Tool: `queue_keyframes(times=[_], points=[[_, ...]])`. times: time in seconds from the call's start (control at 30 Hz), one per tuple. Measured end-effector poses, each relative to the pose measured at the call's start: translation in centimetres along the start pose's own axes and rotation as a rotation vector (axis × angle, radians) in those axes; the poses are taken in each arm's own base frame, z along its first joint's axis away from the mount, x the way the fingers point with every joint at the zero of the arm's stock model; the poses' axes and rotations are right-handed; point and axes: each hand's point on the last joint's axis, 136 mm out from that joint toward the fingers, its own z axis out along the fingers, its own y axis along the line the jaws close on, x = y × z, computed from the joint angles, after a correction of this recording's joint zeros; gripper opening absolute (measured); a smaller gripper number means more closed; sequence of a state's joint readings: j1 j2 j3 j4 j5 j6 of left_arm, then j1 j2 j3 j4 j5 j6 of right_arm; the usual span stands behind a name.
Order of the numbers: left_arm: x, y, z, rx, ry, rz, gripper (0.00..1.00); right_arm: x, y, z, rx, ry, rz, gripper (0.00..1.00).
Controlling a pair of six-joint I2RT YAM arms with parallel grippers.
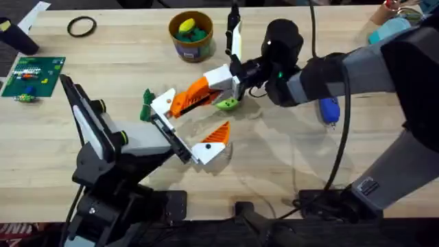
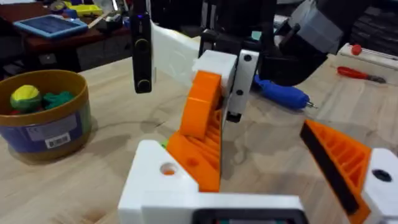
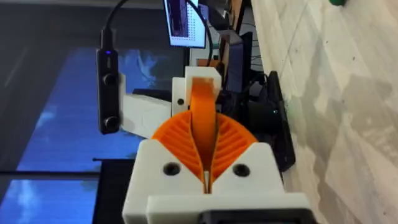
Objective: Pick up the gripper from the table and insert it into the empty holder that is missing its gripper. Then pick up a screw, insert it into the mounting hole, and use the screwdriver to tighten it. Finally, clean up the table by picking up the vegetable and placing it into the bucket.
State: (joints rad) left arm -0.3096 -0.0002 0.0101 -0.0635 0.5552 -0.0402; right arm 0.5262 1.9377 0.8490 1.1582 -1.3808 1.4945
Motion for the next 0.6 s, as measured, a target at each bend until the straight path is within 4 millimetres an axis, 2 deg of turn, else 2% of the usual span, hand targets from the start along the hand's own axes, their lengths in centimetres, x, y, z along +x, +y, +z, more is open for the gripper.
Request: queue_keyframes(times=[0.6], points=[[0.0,0.0,0.0,0.001,0.0,-0.022,0.986,-1.2,-0.2,1.5,0.002,0.048,0.007,0.014]])
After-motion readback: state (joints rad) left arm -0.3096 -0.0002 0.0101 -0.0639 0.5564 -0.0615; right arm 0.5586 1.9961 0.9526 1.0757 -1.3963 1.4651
